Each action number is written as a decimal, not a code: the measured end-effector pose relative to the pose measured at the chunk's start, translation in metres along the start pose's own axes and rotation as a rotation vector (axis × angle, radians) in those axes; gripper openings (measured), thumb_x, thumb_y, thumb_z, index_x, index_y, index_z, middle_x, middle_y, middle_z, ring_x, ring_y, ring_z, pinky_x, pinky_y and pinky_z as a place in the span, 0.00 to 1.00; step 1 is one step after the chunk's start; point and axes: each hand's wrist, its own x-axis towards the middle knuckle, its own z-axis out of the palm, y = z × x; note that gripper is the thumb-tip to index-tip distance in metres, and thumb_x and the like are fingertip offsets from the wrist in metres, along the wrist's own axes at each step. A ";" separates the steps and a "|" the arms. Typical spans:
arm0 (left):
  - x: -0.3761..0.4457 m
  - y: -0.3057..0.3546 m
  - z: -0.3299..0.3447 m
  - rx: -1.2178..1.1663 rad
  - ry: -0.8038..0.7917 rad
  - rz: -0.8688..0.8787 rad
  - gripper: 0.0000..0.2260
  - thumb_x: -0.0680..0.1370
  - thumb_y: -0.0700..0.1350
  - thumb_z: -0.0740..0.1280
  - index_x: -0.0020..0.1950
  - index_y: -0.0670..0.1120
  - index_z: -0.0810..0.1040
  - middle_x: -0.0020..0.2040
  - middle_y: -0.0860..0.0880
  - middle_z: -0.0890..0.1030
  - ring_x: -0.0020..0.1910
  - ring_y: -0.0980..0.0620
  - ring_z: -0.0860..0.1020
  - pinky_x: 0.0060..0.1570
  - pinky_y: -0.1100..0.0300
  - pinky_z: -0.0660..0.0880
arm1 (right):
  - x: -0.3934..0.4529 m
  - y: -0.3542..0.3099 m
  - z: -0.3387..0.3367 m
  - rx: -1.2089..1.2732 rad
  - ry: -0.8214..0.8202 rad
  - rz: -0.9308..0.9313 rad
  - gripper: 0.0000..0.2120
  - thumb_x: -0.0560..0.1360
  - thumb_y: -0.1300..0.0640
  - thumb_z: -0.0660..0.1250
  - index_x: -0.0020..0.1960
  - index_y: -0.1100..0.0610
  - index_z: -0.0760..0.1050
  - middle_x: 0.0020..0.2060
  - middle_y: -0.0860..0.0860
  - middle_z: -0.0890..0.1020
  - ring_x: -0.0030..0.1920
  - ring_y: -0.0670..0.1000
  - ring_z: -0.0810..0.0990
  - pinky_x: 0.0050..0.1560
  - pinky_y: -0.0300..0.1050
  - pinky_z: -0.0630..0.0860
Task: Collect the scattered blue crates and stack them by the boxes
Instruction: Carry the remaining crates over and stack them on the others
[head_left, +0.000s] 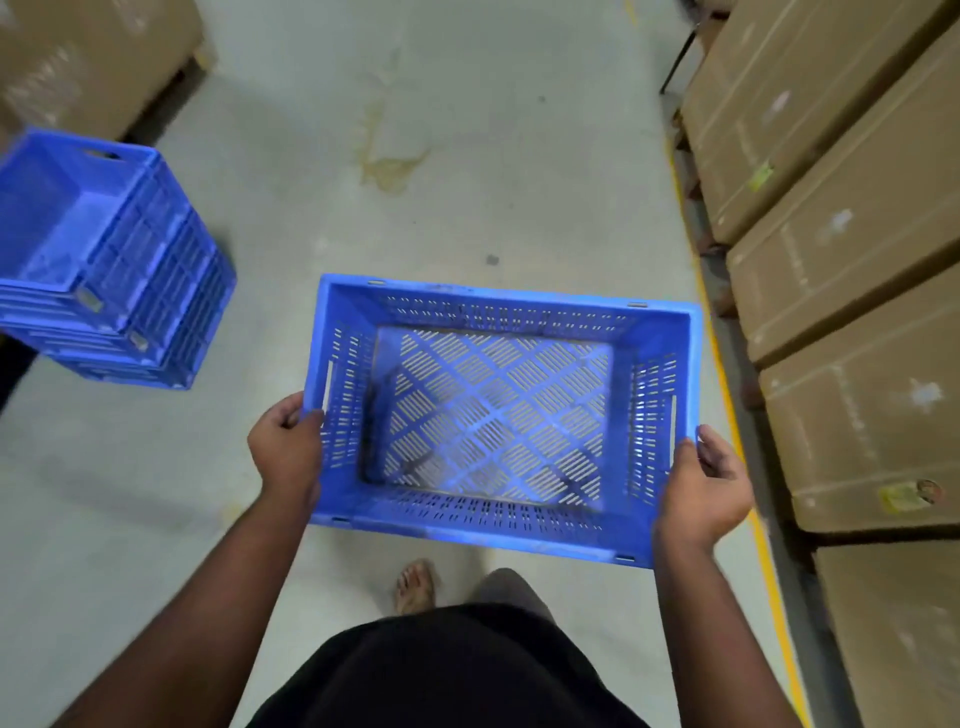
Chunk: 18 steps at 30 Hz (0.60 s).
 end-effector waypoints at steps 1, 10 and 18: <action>0.016 0.007 0.006 -0.012 0.031 0.000 0.12 0.76 0.34 0.67 0.57 0.40 0.82 0.42 0.46 0.83 0.34 0.55 0.78 0.40 0.60 0.79 | 0.008 -0.005 0.027 -0.009 -0.025 -0.014 0.13 0.75 0.62 0.69 0.59 0.58 0.83 0.49 0.53 0.85 0.45 0.45 0.83 0.53 0.38 0.79; 0.184 0.039 0.042 0.071 0.346 0.084 0.11 0.78 0.40 0.69 0.60 0.40 0.83 0.53 0.43 0.85 0.48 0.49 0.81 0.60 0.47 0.79 | 0.069 -0.021 0.298 -0.078 -0.302 -0.104 0.16 0.73 0.57 0.69 0.60 0.54 0.83 0.53 0.52 0.86 0.52 0.48 0.85 0.59 0.45 0.80; 0.318 0.086 0.036 0.404 0.542 0.160 0.18 0.74 0.55 0.68 0.61 0.51 0.82 0.52 0.48 0.84 0.51 0.48 0.83 0.58 0.48 0.78 | 0.088 -0.078 0.548 -0.135 -0.621 -0.193 0.18 0.71 0.55 0.69 0.59 0.53 0.83 0.53 0.51 0.85 0.53 0.51 0.85 0.62 0.55 0.79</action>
